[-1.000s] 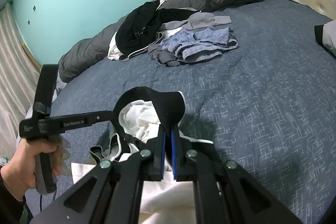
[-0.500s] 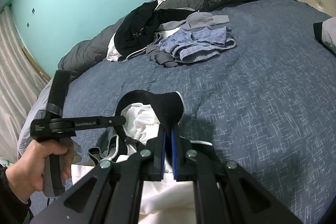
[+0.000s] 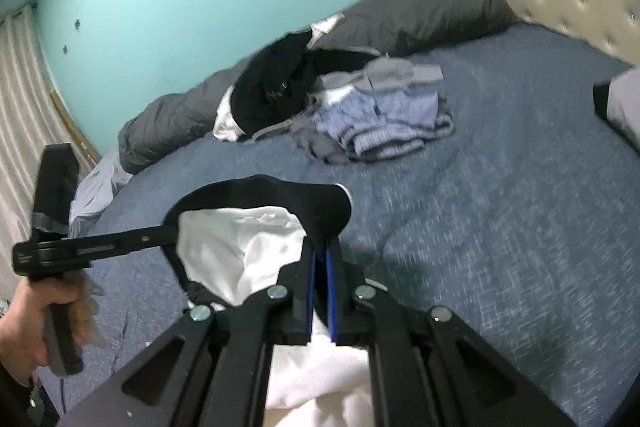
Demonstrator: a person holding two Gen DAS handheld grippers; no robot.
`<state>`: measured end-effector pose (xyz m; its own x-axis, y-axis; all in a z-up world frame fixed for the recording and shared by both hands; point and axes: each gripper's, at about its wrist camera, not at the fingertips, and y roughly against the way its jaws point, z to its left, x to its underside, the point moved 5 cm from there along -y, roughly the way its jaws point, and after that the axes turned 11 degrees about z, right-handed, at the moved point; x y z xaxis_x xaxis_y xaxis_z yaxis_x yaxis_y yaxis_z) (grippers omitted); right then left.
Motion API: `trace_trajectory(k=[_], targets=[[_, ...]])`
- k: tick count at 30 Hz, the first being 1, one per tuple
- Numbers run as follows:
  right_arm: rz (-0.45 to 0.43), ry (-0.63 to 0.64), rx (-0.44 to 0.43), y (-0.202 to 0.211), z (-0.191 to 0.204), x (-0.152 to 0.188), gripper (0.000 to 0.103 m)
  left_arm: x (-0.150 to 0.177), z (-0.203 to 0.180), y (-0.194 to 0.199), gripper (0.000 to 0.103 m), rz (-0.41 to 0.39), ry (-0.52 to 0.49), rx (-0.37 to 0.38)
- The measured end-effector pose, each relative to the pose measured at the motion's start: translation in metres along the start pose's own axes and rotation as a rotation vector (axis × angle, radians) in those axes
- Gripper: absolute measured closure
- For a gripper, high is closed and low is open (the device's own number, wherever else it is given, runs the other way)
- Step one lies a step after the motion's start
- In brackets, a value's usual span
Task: Fold clothes
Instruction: 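Lift the white garment up with both grippers, holding its black edge spread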
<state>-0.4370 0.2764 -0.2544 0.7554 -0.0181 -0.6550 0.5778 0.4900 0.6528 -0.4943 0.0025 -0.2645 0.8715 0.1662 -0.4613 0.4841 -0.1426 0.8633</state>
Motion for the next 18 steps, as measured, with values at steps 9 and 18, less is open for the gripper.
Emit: trace_trajectory(k=[9,18], targets=[[-0.004,0.188,-0.011,0.048,0.087,0.004,0.099,0.030,0.024,0.117,0.098,-0.116,0.000,-0.018],[-0.073,0.337,-0.019,0.135,0.171,-0.049,0.099,0.047,0.059,0.239,0.099,-0.264,0.065,-0.034]])
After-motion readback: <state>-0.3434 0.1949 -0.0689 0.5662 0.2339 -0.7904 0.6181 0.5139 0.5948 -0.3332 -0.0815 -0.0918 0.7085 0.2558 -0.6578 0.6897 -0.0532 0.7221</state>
